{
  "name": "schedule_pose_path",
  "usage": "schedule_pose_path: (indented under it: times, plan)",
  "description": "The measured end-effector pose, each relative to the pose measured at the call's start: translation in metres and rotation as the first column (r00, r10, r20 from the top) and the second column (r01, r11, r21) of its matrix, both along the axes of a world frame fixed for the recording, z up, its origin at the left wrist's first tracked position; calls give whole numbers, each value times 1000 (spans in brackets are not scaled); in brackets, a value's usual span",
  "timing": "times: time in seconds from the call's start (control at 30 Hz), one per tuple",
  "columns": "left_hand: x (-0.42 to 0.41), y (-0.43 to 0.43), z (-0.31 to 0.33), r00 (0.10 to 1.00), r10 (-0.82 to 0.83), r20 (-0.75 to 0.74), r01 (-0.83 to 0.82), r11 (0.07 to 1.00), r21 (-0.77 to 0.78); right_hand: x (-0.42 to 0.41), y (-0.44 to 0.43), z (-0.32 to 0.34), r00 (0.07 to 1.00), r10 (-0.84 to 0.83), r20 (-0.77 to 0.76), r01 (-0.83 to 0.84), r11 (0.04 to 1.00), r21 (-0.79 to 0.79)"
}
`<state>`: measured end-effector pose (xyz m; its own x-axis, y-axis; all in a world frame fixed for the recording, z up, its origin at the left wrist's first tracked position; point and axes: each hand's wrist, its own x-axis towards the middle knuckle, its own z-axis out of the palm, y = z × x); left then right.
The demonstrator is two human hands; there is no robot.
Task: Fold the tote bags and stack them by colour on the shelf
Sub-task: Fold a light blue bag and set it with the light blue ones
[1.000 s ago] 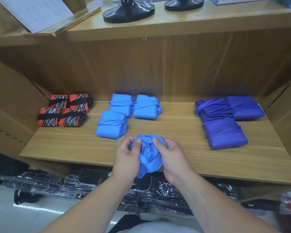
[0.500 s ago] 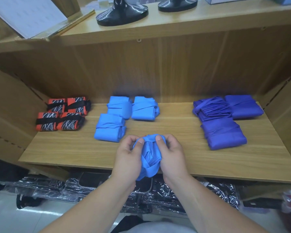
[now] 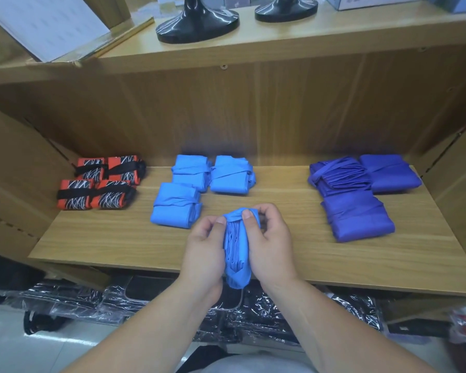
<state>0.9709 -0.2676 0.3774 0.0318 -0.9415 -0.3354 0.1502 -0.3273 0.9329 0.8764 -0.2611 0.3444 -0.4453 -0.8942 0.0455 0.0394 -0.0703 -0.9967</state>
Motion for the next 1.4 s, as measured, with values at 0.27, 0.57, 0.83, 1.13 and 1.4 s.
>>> schedule_pose_path:
  times: [0.27,0.57,0.83,1.13,1.4]
  plan:
    - [4,3,-9,998,-2,68,7,997,-77,-18,7,-8,937,115,-330,-117,993,14]
    - [-6,4,-14,992,-7,122,21,993,-117,-11,-1,-11,996,19,82,-32,986,163]
    - [0,-5,-5,994,-69,-84,69,998,-5,-10,6,-5,977,80,196,-100,991,91]
    - [2,-9,-14,921,-152,358,213,968,-135,-6,7,-14,952,97,290,-131,986,100]
    - [12,-8,-33,926,-153,346,274,901,-336,-18,1,1,921,176,347,-236,962,140]
